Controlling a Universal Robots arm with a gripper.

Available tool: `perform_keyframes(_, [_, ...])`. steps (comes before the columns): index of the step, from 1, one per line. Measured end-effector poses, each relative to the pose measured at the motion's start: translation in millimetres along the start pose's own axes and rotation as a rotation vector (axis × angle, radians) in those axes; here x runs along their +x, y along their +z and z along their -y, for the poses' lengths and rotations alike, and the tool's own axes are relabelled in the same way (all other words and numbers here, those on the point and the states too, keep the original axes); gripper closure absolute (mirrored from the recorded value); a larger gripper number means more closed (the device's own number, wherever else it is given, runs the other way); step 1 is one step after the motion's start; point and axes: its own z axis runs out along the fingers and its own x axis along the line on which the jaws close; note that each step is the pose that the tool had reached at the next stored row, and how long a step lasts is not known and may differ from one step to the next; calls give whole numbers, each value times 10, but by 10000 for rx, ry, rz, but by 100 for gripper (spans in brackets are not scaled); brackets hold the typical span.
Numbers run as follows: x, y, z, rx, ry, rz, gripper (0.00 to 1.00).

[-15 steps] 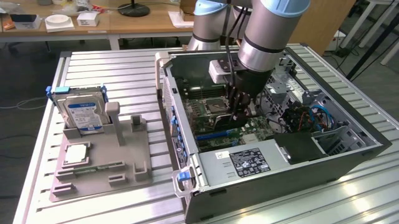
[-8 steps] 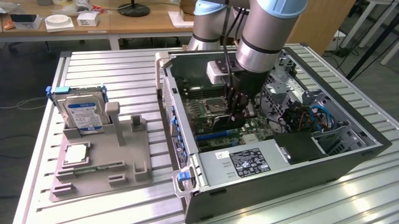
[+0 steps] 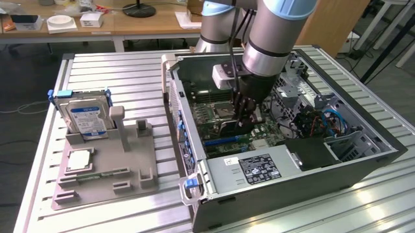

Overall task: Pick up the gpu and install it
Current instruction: 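Insert the gpu into the slot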

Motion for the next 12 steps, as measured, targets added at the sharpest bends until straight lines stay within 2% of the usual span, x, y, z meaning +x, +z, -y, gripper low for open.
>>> perform_keyframes(12, [-4,60,-26,-1,-8,-17,74])
